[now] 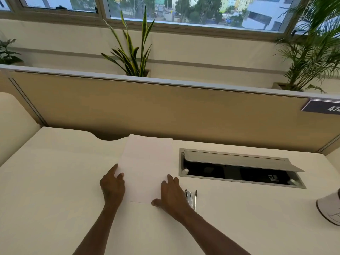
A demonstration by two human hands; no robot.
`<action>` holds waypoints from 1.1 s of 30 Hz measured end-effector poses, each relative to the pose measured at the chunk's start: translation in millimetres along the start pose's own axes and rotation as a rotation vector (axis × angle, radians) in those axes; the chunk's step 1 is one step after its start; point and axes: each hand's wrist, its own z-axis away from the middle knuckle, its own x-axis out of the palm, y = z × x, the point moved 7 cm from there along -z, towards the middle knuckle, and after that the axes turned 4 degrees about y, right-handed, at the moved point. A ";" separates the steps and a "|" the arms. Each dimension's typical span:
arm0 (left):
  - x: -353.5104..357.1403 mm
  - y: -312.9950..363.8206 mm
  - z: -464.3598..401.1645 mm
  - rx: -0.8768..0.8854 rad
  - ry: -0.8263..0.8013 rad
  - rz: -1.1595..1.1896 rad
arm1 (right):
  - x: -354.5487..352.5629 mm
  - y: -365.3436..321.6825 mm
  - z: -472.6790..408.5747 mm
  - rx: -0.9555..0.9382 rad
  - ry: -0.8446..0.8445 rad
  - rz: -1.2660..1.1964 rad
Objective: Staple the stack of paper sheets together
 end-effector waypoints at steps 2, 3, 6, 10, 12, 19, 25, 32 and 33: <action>3.6 -0.2 -4.7 0.001 -0.004 -0.024 | -1.5 1.3 -6.5 0.000 0.007 0.039; 5.1 0.1 -6.6 0.006 -0.009 -0.043 | -1.9 1.5 -8.6 -0.002 0.010 0.044; 9.2 0.5 -12.0 0.036 -0.018 -0.088 | -1.0 2.0 -12.7 -0.007 0.015 0.050; 14.8 -1.6 -18.5 0.039 -0.025 -0.120 | -1.0 1.2 -15.5 -0.011 0.035 0.060; 16.5 -0.8 -19.8 0.038 -0.025 -0.126 | -0.8 1.9 -17.1 -0.011 0.039 0.069; 17.3 1.7 -17.8 0.086 -0.027 -0.182 | 0.9 2.2 -20.2 -0.008 0.026 0.118; 19.9 -2.4 -18.2 0.113 -0.101 -0.264 | 2.3 1.7 -19.5 -0.002 0.022 0.140; 5.2 3.4 3.2 0.126 -0.112 -0.201 | -2.6 -4.8 -0.6 -0.009 0.068 0.043; 0.9 7.8 11.1 0.129 -0.109 -0.200 | -3.0 -6.2 5.6 -0.018 0.130 0.051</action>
